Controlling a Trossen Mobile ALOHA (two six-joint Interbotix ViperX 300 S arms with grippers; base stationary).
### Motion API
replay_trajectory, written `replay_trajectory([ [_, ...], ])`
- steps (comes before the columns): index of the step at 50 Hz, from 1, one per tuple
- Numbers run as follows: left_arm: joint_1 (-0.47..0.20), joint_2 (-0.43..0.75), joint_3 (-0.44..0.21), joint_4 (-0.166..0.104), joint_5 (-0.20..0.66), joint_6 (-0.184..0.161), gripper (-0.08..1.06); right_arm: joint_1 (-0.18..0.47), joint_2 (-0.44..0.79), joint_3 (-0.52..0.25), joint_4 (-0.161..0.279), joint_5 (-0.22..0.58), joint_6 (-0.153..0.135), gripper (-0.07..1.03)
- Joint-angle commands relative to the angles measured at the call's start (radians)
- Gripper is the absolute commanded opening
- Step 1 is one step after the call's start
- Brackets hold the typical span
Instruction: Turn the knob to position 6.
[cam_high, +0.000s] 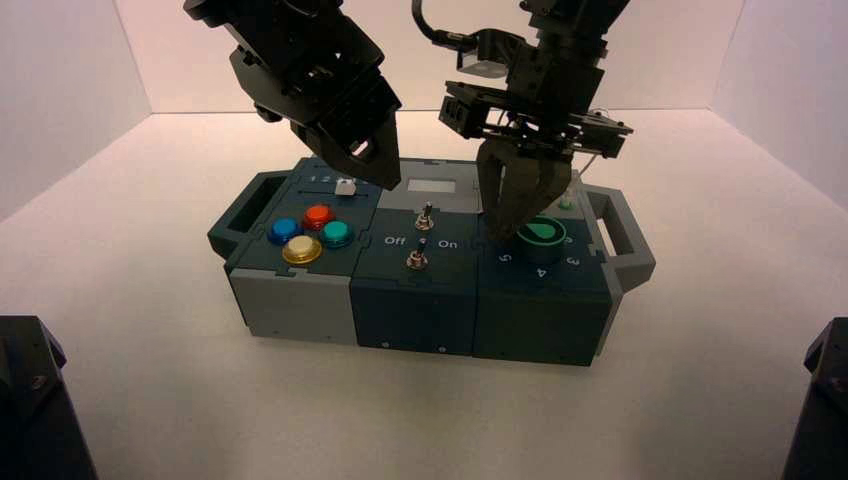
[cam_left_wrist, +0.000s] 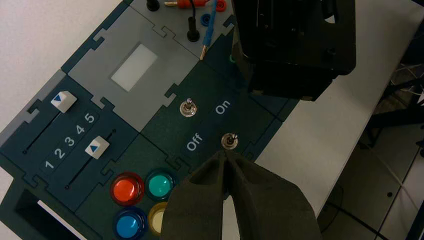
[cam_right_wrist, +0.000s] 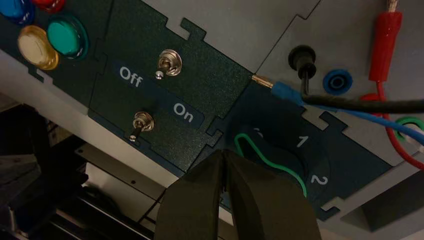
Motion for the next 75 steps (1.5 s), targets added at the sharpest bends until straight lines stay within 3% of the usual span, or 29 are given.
replay_trajectory([
  [1,0.000,-0.014,-0.015,0.002,-0.005,0.008,-0.03,0.006,-0.009,-0.031,0.003,-0.003,-0.002,-0.02],
  [30,0.000,-0.018,-0.014,0.002,-0.005,0.009,-0.03,0.003,0.035,-0.061,-0.015,-0.006,-0.002,-0.02],
  [52,0.000,-0.018,-0.017,0.002,-0.005,0.012,-0.03,0.006,-0.063,-0.054,-0.009,0.025,0.009,-0.02],
  [75,0.000,-0.023,-0.015,0.002,-0.005,0.014,-0.03,0.002,-0.104,0.055,-0.012,0.023,0.006,-0.02],
])
